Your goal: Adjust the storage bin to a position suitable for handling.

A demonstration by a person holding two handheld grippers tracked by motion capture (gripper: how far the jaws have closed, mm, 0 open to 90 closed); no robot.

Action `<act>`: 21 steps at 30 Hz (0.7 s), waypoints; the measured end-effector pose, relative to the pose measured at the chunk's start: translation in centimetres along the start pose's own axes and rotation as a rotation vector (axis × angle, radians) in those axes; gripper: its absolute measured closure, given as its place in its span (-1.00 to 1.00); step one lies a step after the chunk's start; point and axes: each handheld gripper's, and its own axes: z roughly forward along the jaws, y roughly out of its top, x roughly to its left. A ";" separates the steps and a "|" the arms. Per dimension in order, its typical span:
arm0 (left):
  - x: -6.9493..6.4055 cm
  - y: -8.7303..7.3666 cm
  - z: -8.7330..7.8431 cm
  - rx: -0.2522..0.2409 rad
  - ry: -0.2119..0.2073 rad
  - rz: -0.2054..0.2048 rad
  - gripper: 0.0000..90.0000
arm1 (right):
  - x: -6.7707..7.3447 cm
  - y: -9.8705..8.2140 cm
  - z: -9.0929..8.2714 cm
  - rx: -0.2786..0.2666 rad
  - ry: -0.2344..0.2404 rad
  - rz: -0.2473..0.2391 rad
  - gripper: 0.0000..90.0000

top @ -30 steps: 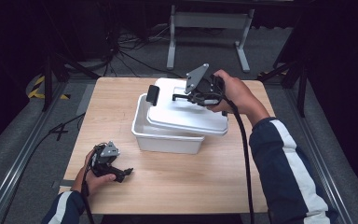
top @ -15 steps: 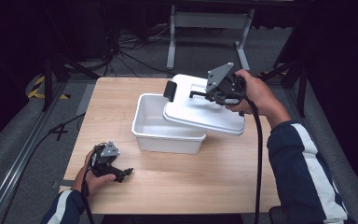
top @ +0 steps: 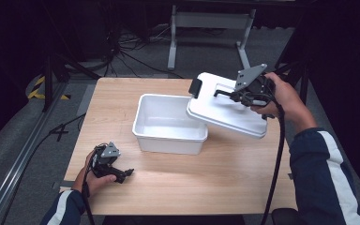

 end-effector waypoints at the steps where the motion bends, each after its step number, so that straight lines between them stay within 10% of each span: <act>1: 0.0 0.0 0.0 0.000 0.002 0.004 -1.00 | -0.1 -0.3 0.0 -0.001 -0.003 0.004 0.88; 21: 0.0 0.0 0.0 0.002 0.002 0.003 -1.00 | -1.1 -6.1 -0.7 0.024 -0.031 0.114 0.88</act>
